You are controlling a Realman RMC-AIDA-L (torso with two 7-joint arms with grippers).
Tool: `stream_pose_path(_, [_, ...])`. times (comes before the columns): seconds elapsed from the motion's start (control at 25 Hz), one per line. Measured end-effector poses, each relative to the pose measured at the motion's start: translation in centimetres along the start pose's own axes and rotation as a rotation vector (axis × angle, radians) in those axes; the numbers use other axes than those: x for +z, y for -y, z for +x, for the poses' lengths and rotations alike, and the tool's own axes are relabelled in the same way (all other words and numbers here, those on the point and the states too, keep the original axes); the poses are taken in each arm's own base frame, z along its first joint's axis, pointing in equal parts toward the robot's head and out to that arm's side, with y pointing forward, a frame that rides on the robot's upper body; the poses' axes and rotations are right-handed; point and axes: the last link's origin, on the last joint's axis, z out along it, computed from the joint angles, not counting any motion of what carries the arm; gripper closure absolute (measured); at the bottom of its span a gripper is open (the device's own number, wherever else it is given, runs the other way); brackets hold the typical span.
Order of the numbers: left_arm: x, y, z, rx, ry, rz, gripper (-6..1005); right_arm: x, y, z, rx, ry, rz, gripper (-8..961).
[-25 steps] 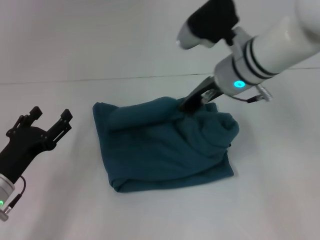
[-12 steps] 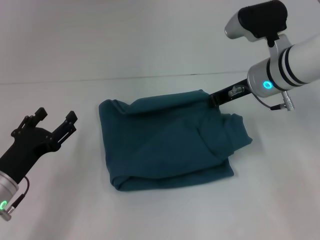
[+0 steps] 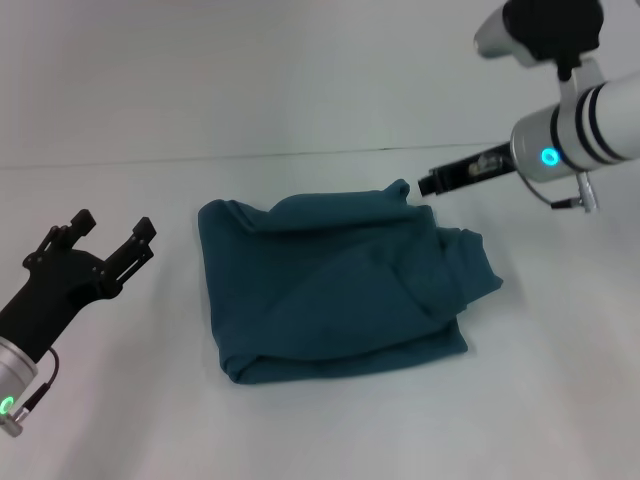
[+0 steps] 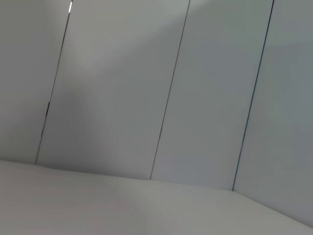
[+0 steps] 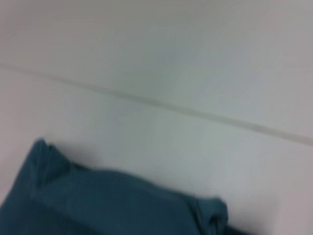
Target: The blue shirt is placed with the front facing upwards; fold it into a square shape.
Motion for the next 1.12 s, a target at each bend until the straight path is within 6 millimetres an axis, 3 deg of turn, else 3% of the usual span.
stream_pose_path(0.04, [0.0,0.0,0.0,0.0,-0.002,0.001,111,-0.4,-0.1,-0.4,-0.011,0.014,-0.002,923])
stream_pose_path(0.16, [-0.1,0.1,0.1,0.001,-0.005,0.005,111,-2.1,-0.6,-1.9,-0.057,0.049,-0.02,697])
stream_pose_path(0.36, [-0.2,0.3,0.1,-0.001,-0.01,0.013,111,-3.5,-2.2,-5.3,-0.161,-0.022,-0.067,457])
stream_pose_path(0.48, [-0.2,0.3,0.1,-0.003,-0.01,0.015,111,-3.4,-3.1,-6.9,-0.274,-0.055,-0.016,413])
stream_pose_path(0.8, [-0.4,0.3,0.0,-0.005,-0.007,0.02,111,-0.8,-5.7,-5.0,-0.558,-0.084,-0.039,294])
stream_pose_path(1.12, [-0.2,0.4,0.1,-0.005,-0.005,0.017,112,2.7,-6.1,-3.3,-0.639,-0.084,0.008,292])
